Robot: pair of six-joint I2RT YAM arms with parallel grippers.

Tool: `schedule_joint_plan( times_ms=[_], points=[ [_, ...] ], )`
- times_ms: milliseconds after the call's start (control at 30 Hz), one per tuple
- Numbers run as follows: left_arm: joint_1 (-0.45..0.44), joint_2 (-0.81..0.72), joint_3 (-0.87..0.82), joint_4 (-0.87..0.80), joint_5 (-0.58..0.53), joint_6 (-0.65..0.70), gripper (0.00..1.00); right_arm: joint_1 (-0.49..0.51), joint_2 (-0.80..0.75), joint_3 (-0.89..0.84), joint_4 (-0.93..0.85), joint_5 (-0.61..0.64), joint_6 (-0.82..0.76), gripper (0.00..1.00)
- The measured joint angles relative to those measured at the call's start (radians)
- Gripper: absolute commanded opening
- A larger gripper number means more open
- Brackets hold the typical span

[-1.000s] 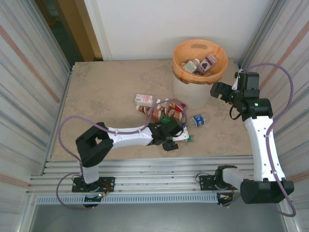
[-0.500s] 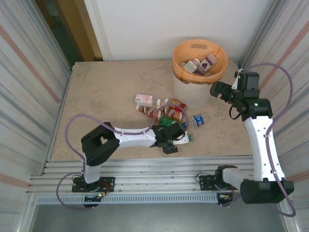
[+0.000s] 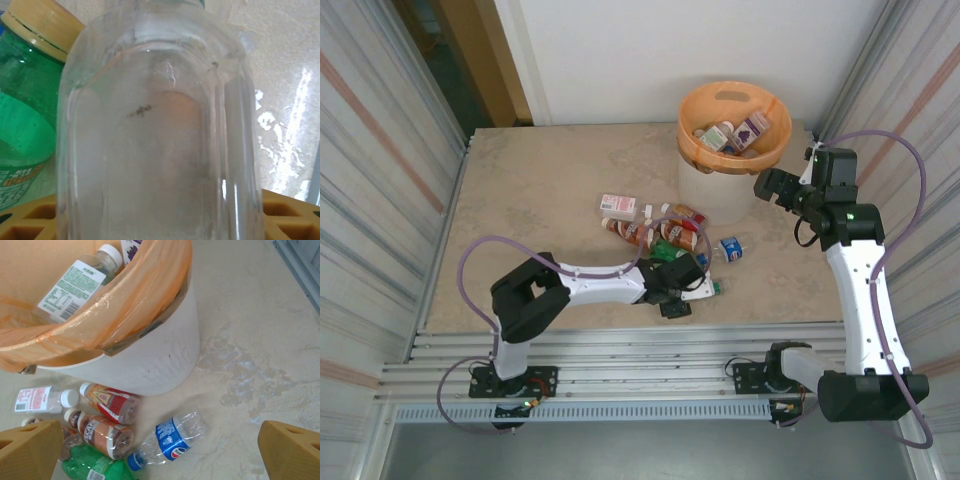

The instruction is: Put the plastic bottles in the bin

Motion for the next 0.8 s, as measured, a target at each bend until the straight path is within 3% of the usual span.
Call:
schedule_joint_plan(
  times_ms=[233,433,600,800],
  points=[
    [-0.003,-0.128,-0.063,0.035,0.031,-0.036,0.13,0.0,-0.013,0.0,0.0,-0.007,0.0,0.98],
    [-0.008,-0.362,-0.177,0.142,0.052,-0.1,0.13,0.0,-0.043,0.003,0.001,-0.083,0.008,0.98],
    [0.016,-0.554,-0.318,0.275,0.054,-0.214,0.12,0.0,-0.063,0.004,0.046,-0.252,0.028,0.98],
    [0.134,-0.735,-0.491,0.476,0.079,-0.391,0.12,0.034,-0.073,-0.023,0.198,-0.524,0.112,0.99]
  ],
)
